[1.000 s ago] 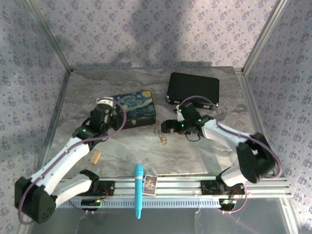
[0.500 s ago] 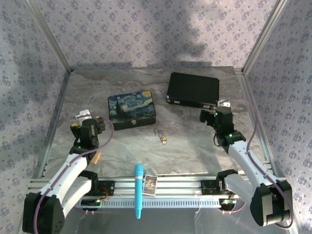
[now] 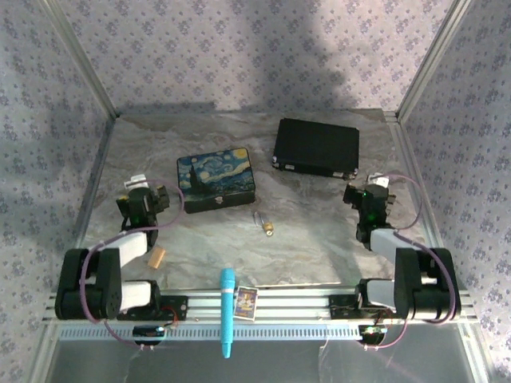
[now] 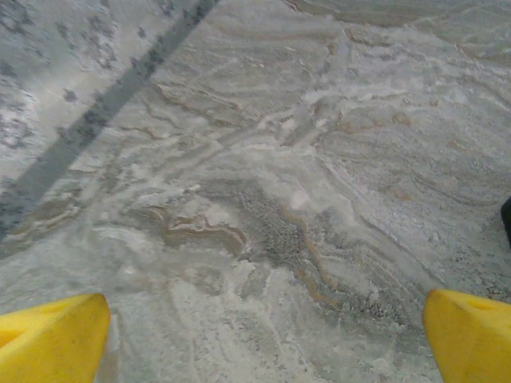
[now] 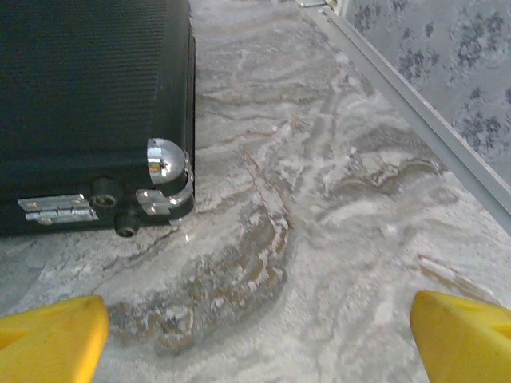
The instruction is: Unlock the padlock with the key
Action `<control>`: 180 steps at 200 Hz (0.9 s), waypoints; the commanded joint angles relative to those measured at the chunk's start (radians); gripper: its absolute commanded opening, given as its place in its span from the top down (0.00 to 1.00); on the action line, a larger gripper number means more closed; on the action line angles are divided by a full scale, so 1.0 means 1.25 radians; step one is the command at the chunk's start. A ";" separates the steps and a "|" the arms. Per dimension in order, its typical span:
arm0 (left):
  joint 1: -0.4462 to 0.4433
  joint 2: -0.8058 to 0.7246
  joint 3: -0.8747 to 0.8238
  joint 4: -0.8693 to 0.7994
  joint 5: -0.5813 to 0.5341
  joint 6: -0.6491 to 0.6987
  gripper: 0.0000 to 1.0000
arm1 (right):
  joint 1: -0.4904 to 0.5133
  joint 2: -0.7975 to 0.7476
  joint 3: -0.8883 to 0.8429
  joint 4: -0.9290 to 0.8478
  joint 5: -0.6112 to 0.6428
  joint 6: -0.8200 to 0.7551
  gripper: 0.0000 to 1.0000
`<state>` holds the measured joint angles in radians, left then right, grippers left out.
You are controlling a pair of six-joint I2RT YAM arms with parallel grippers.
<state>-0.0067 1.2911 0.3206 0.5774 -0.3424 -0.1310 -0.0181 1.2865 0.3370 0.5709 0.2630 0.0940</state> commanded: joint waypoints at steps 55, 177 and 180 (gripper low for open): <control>0.038 0.143 0.043 0.200 0.182 0.031 0.00 | 0.023 0.192 0.020 0.247 -0.060 -0.095 0.01; 0.006 0.194 0.068 0.198 0.176 0.074 0.00 | 0.001 0.186 0.042 0.190 -0.101 -0.081 0.01; 0.006 0.194 0.069 0.199 0.176 0.075 0.00 | 0.001 0.186 0.042 0.188 -0.101 -0.081 0.01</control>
<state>0.0097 1.5337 0.3817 0.8116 -0.1200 -0.0593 -0.0109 1.5169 0.3649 0.8036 0.1413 0.0063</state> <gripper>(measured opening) 0.998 0.990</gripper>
